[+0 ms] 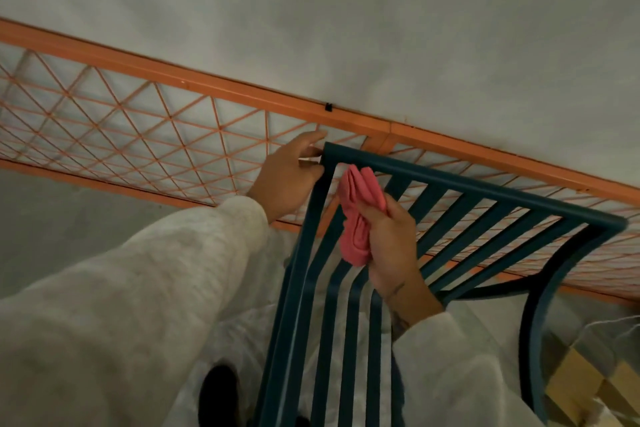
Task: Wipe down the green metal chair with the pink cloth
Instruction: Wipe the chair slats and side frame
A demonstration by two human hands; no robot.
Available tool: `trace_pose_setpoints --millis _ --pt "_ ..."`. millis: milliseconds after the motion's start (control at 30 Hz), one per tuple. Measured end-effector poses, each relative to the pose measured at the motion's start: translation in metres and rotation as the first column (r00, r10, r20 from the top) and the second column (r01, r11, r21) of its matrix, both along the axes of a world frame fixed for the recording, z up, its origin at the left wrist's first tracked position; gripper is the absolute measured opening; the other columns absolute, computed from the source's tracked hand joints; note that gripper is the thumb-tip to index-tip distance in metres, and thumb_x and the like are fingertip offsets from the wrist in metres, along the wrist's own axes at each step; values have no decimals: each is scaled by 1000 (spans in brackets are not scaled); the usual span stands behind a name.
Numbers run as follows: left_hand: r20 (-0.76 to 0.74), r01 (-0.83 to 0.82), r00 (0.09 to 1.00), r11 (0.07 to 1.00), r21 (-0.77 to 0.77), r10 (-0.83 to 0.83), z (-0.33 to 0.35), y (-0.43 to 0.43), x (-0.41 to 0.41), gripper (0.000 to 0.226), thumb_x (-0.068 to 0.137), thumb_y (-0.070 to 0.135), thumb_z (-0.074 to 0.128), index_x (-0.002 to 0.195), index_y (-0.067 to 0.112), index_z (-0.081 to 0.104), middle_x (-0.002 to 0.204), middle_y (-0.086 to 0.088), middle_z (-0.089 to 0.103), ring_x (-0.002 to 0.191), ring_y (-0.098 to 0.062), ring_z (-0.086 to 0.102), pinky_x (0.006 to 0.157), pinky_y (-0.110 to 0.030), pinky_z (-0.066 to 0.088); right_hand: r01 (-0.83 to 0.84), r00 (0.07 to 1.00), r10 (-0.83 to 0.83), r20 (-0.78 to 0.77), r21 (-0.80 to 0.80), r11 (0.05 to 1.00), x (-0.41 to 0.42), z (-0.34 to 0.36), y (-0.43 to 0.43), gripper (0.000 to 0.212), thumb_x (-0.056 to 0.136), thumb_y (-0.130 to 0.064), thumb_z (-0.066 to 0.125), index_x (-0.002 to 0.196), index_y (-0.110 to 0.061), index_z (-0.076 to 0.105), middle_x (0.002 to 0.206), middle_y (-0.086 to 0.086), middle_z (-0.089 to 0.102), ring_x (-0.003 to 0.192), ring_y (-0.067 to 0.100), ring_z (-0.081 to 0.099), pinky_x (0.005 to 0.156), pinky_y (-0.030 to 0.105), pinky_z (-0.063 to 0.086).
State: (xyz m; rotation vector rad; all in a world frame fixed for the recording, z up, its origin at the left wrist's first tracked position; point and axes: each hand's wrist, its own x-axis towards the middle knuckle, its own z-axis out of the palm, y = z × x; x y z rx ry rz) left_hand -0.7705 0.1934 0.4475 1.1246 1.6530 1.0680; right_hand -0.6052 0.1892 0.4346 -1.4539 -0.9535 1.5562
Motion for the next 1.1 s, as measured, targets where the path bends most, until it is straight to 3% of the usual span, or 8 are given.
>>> trace_pose_setpoints --millis 100,233,400,600,700,800,933,1100 --pt "-116 66 991 998 10 -64 11 12 0 48 90 7 57 133 28 52 120 13 55 108 -5 56 75 3 40 133 944 -198 265 245 960 8 -9 -13 24 94 -13 61 114 -24 66 101 -1 67 90 12 63 85 28 55" --pt "-77 41 996 999 -5 -42 13 18 -2 35 90 11 60 123 23 63 110 7 66 102 -9 63 95 -29 51 -314 743 -205 637 602 734 -5 -19 5 39 85 6 62 120 -12 66 120 7 55 97 6 51 80 7 47" --pt "-35 24 999 1000 -12 -24 9 22 -3 30 91 13 59 119 22 65 104 8 65 103 -10 62 97 -36 51 -450 628 -256 735 611 651 -12 -44 16 34 81 0 72 113 -13 72 115 11 60 94 21 63 83 19 49" --pt "-13 8 1000 999 -39 -9 8 25 -4 29 90 14 61 116 25 67 110 5 67 103 -10 63 97 -38 51 -476 595 35 803 317 821 -9 -91 -5 26 93 -9 59 113 -19 72 118 3 62 93 20 66 83 25 57" --pt "-17 9 1000 999 -48 -10 10 26 -3 29 90 14 61 117 25 66 111 5 67 104 -11 62 98 -38 51 -206 807 190 560 -35 978 -4 -92 -5 20 97 -14 57 106 -16 74 94 2 67 65 7 57 48 2 44" --pt "-14 8 1000 998 -60 -8 10 26 -1 29 90 13 61 117 24 66 110 5 66 104 -10 62 98 -38 51 139 982 -83 173 -346 928 6 -93 -3 18 90 1 63 99 -11 73 68 5 66 54 15 57 44 19 49" --pt "-15 2 1000 999 -53 -2 12 24 -1 29 90 13 61 117 23 67 109 5 66 104 -10 62 98 -38 51 207 953 -294 -67 -565 799 8 -97 -11 31 87 4 59 115 -7 66 101 19 71 88 34 66 75 43 57" --pt "-28 15 999 998 -58 -16 13 26 -5 29 90 13 62 118 22 67 112 4 67 105 -11 62 99 -38 50 139 861 -364 -354 -525 840 -8 -72 12 21 97 -3 49 114 -4 60 92 14 72 77 26 70 64 40 57"
